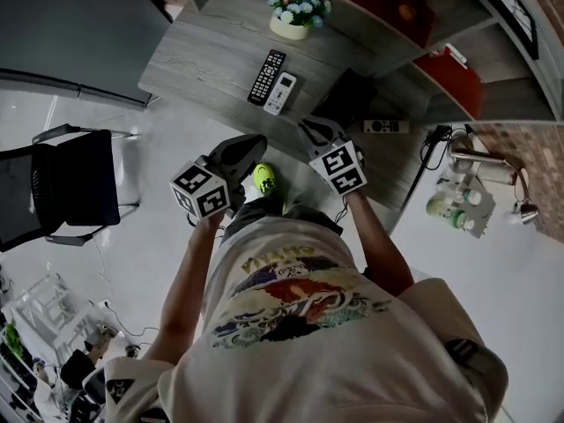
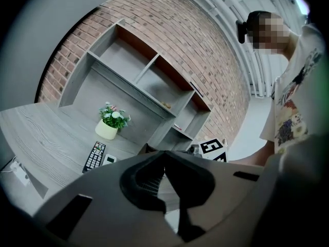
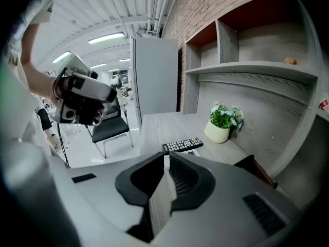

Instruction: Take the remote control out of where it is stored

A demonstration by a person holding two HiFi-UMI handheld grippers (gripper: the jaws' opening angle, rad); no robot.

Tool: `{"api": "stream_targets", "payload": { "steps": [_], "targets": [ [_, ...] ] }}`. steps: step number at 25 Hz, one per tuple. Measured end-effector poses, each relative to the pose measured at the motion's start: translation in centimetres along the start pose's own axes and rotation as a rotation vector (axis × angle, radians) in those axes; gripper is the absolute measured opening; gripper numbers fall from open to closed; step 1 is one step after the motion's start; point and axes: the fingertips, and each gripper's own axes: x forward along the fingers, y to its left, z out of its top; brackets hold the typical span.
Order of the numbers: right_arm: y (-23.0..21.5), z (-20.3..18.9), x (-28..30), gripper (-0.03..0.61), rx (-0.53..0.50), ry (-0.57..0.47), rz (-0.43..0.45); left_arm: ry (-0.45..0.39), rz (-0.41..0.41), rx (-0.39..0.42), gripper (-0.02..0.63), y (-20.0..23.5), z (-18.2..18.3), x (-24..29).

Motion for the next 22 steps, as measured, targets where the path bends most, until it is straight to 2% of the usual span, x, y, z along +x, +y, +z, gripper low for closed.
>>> {"api": "stream_targets", "payload": {
  "steps": [6,14,22],
  "targets": [
    [1.0,-0.4,-3.8,0.040,0.022,-0.047,0.002,0.005,-0.005,0.020,0.006,-4.0,-0.9,0.5],
    [2.9,-1.6,-8.5,0.040,0.023,-0.124,0.038,-0.044,0.019,0.044,0.006,-8.9,-2.3,0.1],
    [6.7,-4.5,-13.4,0.040,0.080,-0.181,0.099,-0.064,0.080,0.054,0.006,-14.6,-7.2,-2.2]
  ]
}}
